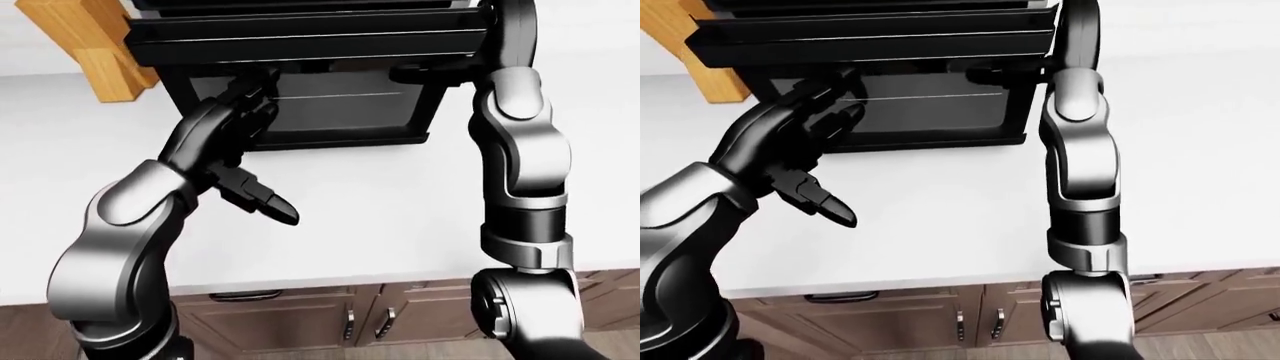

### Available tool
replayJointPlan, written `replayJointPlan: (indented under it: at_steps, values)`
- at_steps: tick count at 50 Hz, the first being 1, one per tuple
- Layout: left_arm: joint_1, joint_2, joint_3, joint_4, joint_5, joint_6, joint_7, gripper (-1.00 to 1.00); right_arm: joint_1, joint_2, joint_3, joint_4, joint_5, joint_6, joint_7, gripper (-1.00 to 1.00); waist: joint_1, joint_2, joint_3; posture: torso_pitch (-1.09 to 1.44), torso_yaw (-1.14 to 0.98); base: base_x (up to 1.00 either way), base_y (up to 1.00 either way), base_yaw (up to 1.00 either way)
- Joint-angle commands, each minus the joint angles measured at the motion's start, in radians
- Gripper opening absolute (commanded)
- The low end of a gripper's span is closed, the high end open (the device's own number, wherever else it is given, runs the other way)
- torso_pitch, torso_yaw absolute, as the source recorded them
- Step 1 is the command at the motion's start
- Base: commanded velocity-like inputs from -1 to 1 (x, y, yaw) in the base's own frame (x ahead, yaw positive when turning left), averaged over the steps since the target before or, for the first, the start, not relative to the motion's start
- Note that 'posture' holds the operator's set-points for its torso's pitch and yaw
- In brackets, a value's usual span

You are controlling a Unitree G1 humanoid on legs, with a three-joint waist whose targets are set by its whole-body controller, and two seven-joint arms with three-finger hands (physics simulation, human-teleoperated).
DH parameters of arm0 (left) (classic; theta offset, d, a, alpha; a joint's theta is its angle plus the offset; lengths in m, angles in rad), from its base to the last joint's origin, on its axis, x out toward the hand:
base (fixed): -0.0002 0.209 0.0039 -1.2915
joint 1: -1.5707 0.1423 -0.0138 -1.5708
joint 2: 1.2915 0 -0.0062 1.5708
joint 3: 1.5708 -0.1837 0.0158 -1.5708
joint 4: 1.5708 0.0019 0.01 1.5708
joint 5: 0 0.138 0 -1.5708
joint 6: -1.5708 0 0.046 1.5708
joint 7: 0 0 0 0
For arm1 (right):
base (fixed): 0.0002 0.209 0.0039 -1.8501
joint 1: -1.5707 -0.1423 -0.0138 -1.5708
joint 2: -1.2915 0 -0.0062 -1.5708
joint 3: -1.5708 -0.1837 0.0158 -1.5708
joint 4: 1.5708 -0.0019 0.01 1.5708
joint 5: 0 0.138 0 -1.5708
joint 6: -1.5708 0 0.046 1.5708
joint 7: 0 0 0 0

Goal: Close the toaster oven door.

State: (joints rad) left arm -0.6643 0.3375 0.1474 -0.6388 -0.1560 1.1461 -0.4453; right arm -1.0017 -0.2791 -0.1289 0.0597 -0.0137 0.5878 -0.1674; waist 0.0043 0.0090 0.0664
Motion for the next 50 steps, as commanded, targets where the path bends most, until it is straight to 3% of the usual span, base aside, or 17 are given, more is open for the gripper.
replayJointPlan:
  at_steps: [1, 18, 50]
  values:
    - [-0.037, 0.015, 0.039, -0.006, 0.044, -0.05, 0.047, 1.0, -0.049, -0.01, -0.002, -0.055, -0.004, -0.054, 0.004, 1.0, 0.002, -0.006, -0.035, 0.0, 0.0, 0.0, 0.0, 0.0]
    - [-0.117, 0.024, 0.017, 0.074, 0.06, -0.075, 0.041, 1.0, -0.012, 0.0, -0.005, -0.113, -0.007, -0.025, 0.013, 1.0, 0.0, -0.011, -0.037, 0.0, 0.0, 0.0, 0.0, 0.0]
    - [-0.16, 0.027, 0.007, 0.146, 0.099, -0.11, 0.017, 1.0, 0.02, -0.028, -0.03, -0.14, 0.022, -0.005, -0.046, 1.0, 0.005, -0.017, -0.038, 0.0, 0.0, 0.0, 0.0, 0.0]
